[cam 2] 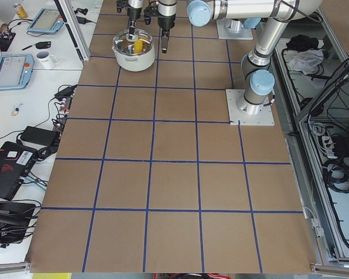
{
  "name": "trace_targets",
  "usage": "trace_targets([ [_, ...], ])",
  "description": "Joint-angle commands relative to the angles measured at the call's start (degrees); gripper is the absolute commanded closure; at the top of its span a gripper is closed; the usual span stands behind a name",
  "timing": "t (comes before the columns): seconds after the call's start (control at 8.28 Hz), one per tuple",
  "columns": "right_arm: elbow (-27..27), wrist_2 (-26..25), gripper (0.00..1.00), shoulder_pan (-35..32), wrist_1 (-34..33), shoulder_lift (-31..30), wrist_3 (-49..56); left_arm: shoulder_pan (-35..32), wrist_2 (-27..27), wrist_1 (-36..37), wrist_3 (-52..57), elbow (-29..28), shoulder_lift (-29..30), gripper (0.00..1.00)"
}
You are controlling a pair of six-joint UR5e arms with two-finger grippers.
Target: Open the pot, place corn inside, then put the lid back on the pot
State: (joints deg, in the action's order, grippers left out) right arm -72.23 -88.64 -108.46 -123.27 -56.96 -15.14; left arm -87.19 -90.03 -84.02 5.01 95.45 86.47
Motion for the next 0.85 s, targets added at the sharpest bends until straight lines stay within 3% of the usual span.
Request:
trace_targets([
  [0.0, -0.1, 0.05, 0.6, 0.0, -0.31, 0.09, 0.81, 0.0, -0.05, 0.0, 0.09, 0.0, 0.01, 0.0],
  [0.72, -0.36, -0.04, 0.59, 0.0, -0.22, 0.0, 0.99, 0.09, 0.3, 0.09, 0.09, 1.41, 0.01, 0.0],
])
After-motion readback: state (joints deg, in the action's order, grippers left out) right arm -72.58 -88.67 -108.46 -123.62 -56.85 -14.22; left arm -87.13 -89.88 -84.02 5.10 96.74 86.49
